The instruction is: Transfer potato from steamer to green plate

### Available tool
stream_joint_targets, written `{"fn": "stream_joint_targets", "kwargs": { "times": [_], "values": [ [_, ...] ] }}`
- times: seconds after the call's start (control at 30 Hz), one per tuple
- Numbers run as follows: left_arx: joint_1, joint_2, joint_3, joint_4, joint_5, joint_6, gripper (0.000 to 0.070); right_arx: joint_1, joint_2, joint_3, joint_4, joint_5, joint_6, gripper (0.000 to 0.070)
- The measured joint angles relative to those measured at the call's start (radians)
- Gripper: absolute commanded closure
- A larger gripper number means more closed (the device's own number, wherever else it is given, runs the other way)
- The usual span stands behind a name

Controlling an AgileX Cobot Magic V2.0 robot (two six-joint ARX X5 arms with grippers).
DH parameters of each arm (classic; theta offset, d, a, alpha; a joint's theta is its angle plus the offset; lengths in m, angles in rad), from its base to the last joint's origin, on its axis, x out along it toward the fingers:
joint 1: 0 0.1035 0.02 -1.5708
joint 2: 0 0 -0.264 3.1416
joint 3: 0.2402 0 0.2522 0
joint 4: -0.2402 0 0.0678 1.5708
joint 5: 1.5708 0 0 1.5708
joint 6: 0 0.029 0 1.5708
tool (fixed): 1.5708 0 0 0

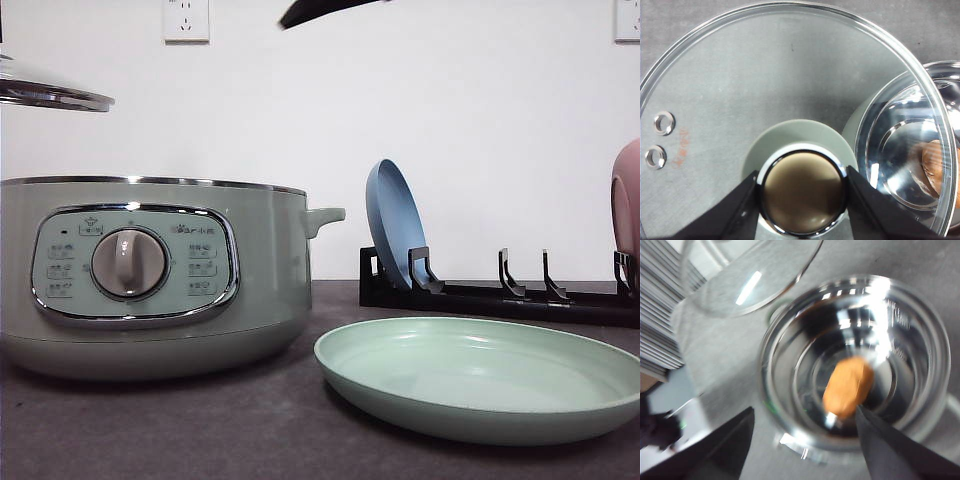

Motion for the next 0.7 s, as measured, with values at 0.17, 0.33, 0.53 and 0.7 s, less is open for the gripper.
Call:
{"fn": "stream_joint_targets", "kwargs": {
  "times": [0.17,0.33,0.53,0.7],
  "values": [
    [0.000,0.000,0.000,0.001,0.000,0.000,0.0691,0.041,0.159,0.149,-0.027,0.069,-0.004,0.0293],
    [0.000,0.000,0.000,0.001,0.000,0.000,0.0691,0.081,0.279,0.210,-0.026,0.160,-0.006,0.0290],
    [0.000,0.000,0.000,0.001,0.000,0.000,0.0691,0.122,0.373,0.211,-0.025,0.271,-0.007,0.0261],
    [0.000,0.000,0.000,0.001,0.000,-0.002,0.0691,0.148,0.413,0.211,-0.003,0.321,-0.007,0.0260]
  ]
}}
